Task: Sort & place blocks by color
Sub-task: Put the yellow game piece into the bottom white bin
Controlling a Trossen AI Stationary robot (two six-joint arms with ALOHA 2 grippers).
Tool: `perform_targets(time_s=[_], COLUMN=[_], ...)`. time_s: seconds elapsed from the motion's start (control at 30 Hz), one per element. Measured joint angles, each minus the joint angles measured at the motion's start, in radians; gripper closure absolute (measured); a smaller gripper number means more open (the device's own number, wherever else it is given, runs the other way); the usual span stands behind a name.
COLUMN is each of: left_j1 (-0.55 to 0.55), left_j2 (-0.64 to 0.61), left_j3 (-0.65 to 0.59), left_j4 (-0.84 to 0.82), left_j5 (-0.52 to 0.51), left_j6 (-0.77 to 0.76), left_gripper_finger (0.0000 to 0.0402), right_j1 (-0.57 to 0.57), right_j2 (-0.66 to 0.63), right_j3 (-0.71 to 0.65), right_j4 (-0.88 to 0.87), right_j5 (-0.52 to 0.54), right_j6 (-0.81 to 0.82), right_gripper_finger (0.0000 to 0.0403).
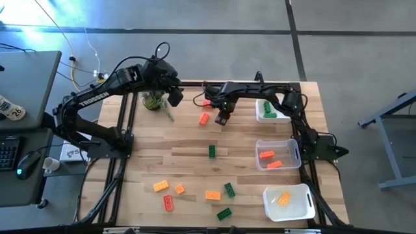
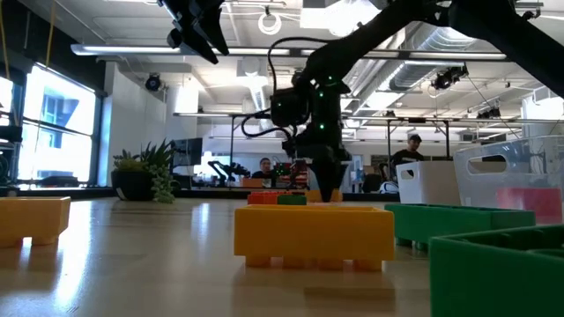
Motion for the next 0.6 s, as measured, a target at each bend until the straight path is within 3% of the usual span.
perform_targets(time_s=[0.37, 0.6], left_j1=[0.0, 0.0], left_j2=[0.0, 0.0], left_j3=[0.0, 0.0], left_j4=[-0.027, -0.027], left_j5=[0.0, -0.002], left_j6=[0.0, 0.009], left_gripper_finger=[0.0172, 0.0172], right_j1=[0.132, 0.226], right_j2=[-0.097, -0.154], right_j3=[0.0, 0.0], right_j4=[-0.065, -0.119], right_j5=[-0.008, 0.042], right_j6=[0.202, 0.351], right_gripper_finger=[0.0297, 0.0297])
